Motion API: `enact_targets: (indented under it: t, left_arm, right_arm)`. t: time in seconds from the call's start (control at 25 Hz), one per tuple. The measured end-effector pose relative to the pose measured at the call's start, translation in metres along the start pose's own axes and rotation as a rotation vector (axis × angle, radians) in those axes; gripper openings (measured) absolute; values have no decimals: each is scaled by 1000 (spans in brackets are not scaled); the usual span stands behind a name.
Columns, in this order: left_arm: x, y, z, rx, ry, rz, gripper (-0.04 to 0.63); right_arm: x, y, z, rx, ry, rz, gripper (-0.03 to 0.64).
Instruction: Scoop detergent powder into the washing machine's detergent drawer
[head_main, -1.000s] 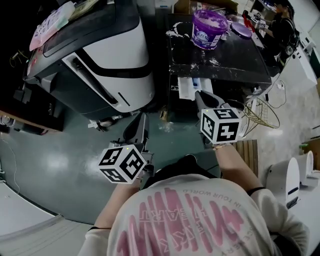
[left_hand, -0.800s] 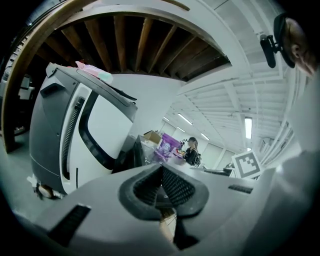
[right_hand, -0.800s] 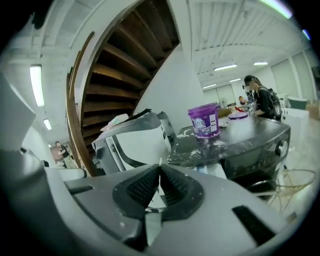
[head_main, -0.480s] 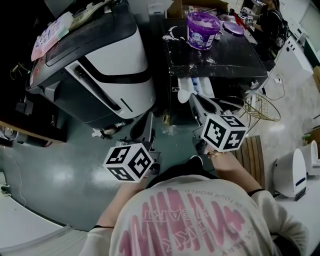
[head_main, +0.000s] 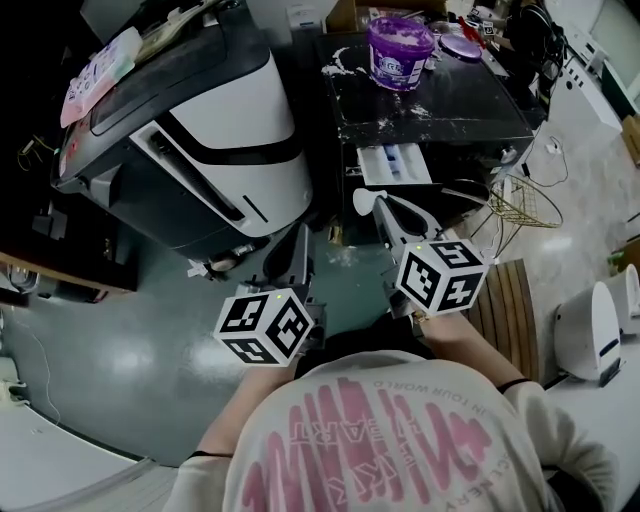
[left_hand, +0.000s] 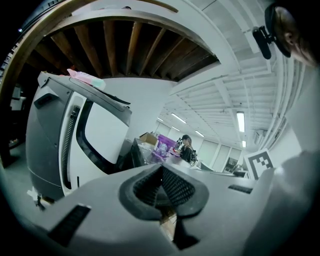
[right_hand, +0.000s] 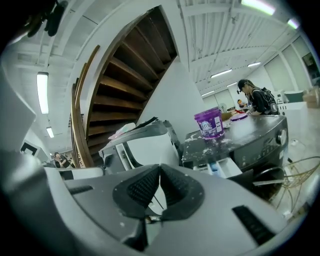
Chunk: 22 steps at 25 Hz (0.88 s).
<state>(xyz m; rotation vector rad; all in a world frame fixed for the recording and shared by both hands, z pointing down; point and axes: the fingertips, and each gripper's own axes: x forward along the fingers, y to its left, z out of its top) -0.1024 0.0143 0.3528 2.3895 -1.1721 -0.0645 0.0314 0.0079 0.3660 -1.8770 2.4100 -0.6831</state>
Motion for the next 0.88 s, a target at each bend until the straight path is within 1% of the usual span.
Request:
enact_targets:
  t: [0.2,0.44,0.88]
  left_arm:
    - [-3,8,-15,-30,16,14,3]
    - [5,6,-25,-32,41,9,3]
    - [20,7,-20,-29,42,3,3]
  right_arm:
    - [-2,-3,-14,-13,32,-11,5]
    - [-2,-12,-26,-27,64,-23,5]
    - [5,-19,-25,-43,86,-22,5]
